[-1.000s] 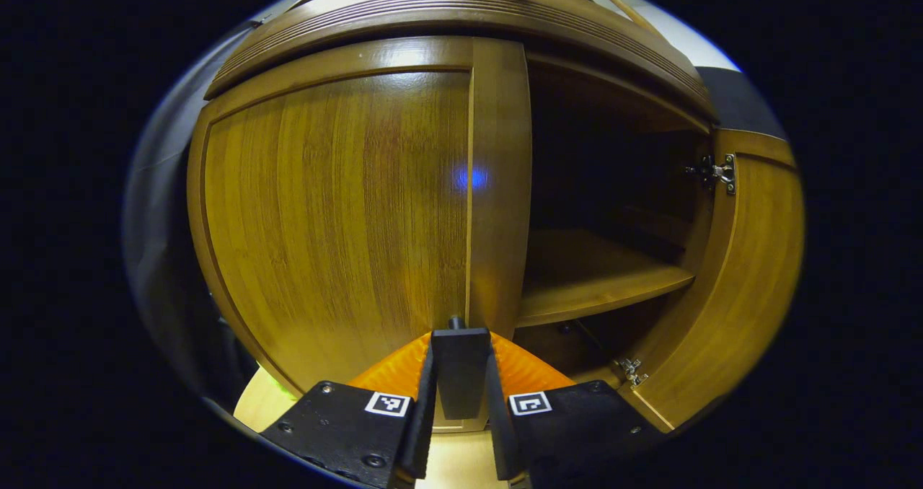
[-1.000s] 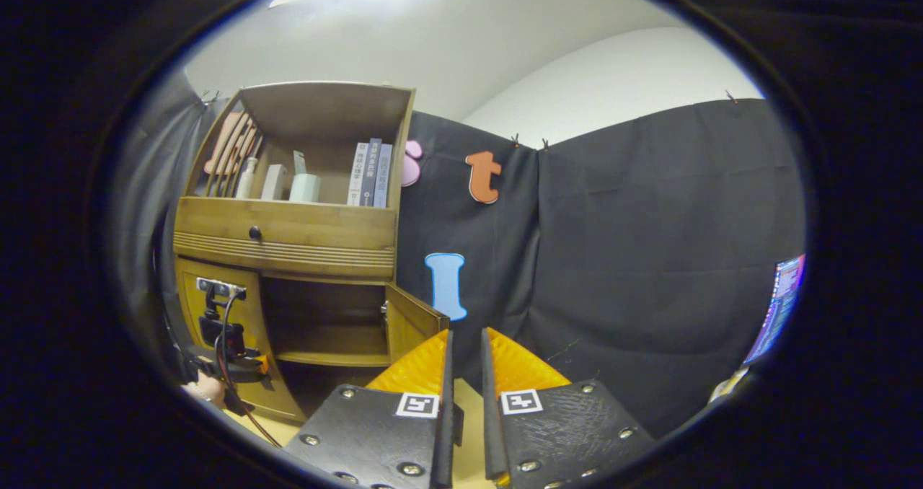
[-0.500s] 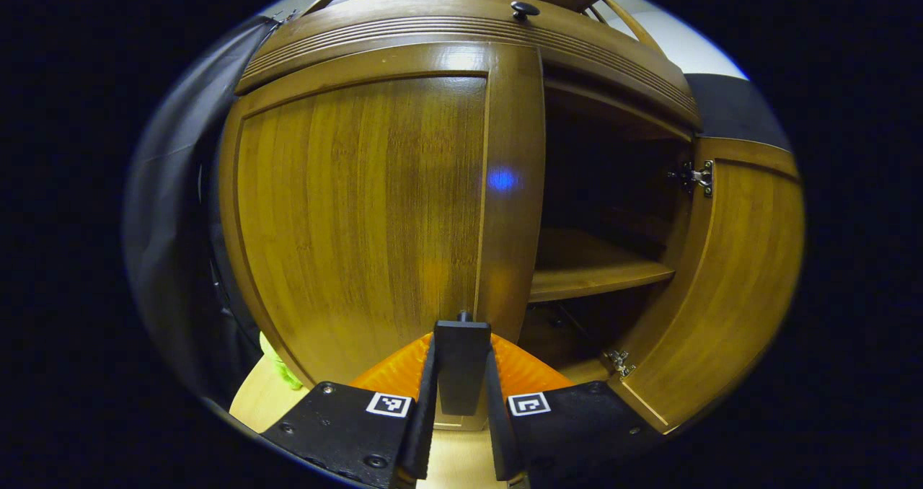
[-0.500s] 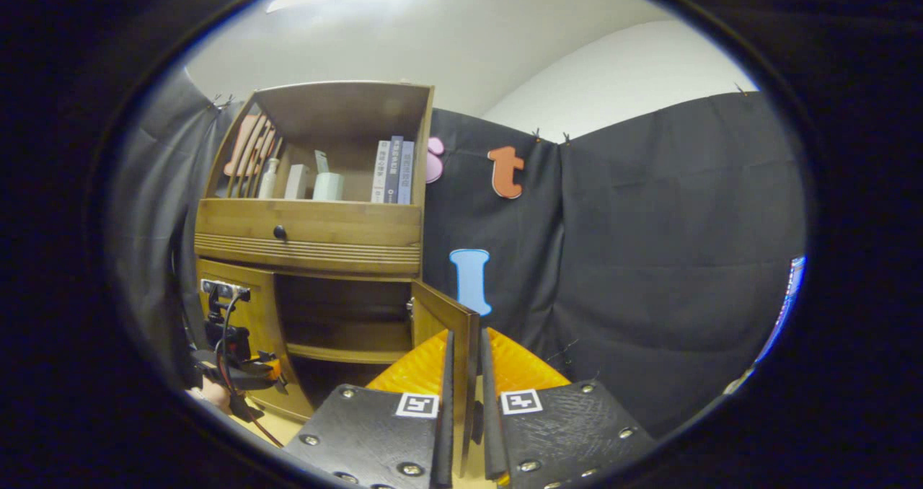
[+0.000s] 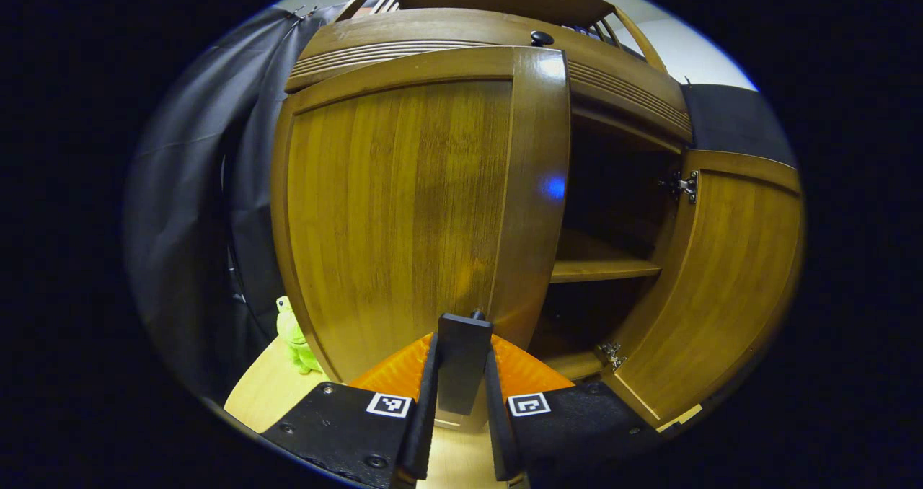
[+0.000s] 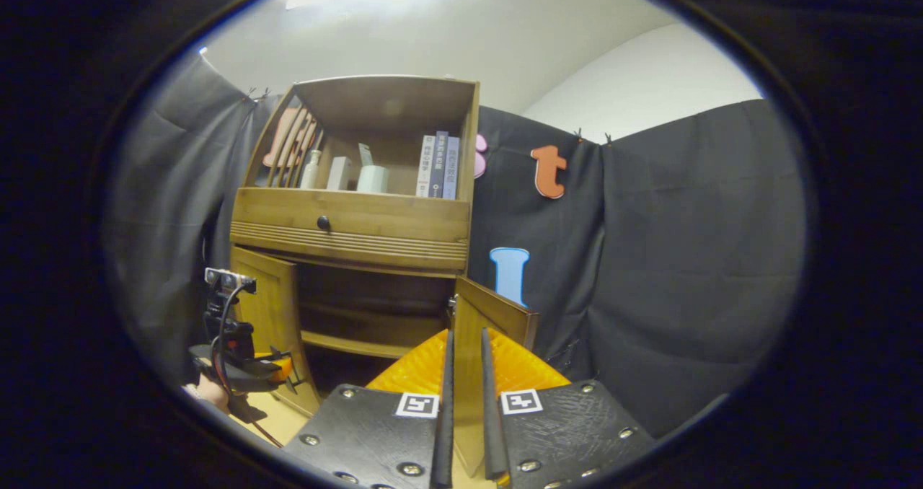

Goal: Open the right door of the double-door shoe cabinet with the right hand, and open the left door with the left hand.

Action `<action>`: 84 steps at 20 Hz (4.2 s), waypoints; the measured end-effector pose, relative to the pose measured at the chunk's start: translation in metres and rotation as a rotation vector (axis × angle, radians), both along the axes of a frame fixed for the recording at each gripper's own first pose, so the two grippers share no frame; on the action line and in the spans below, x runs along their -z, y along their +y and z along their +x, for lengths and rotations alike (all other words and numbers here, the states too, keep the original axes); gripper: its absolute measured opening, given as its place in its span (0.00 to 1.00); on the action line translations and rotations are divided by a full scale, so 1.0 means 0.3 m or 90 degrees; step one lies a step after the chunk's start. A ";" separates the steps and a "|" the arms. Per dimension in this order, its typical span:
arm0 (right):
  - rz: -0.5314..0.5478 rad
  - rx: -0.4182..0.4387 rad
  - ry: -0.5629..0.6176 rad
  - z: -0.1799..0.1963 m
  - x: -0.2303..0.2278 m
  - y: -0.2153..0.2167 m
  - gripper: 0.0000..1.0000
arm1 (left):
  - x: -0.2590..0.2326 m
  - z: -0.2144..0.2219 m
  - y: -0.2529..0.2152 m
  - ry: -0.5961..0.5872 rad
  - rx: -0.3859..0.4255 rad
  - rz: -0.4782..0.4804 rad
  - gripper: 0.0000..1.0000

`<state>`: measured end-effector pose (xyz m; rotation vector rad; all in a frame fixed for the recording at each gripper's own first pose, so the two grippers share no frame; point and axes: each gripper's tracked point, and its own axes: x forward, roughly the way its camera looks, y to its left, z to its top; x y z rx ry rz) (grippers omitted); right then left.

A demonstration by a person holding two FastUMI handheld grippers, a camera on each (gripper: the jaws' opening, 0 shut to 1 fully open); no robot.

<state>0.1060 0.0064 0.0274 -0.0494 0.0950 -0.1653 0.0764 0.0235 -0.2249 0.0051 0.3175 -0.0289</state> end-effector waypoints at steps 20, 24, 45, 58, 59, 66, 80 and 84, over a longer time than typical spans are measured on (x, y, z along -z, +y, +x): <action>0.047 -0.152 0.027 0.076 0.081 0.246 0.17 | -0.038 -0.259 0.193 -0.011 -0.067 -0.040 0.34; 0.055 -0.169 0.033 0.088 0.097 0.270 0.17 | -0.039 -0.281 0.224 -0.009 -0.079 -0.029 0.35; 0.081 -0.281 0.052 0.152 0.145 0.484 0.17 | -0.060 -0.442 0.516 -0.011 -0.208 -0.035 0.44; 0.100 -0.339 0.064 0.202 0.171 0.604 0.17 | -0.088 -0.495 0.575 -0.019 -0.223 -0.023 0.44; 0.103 -0.342 0.065 0.203 0.175 0.609 0.17 | -0.090 -0.500 0.577 -0.018 -0.225 -0.022 0.44; 0.113 -0.362 0.074 0.195 0.191 0.627 0.17 | -0.108 -0.556 0.619 -0.019 -0.264 -0.013 0.44; 0.136 -0.346 0.087 0.174 0.213 0.572 0.17 | -0.214 -0.625 0.606 -0.075 -0.303 -0.026 0.44; 0.134 -0.330 0.086 0.166 0.206 0.545 0.17 | -0.291 -0.579 0.500 -0.104 -0.252 -0.020 0.44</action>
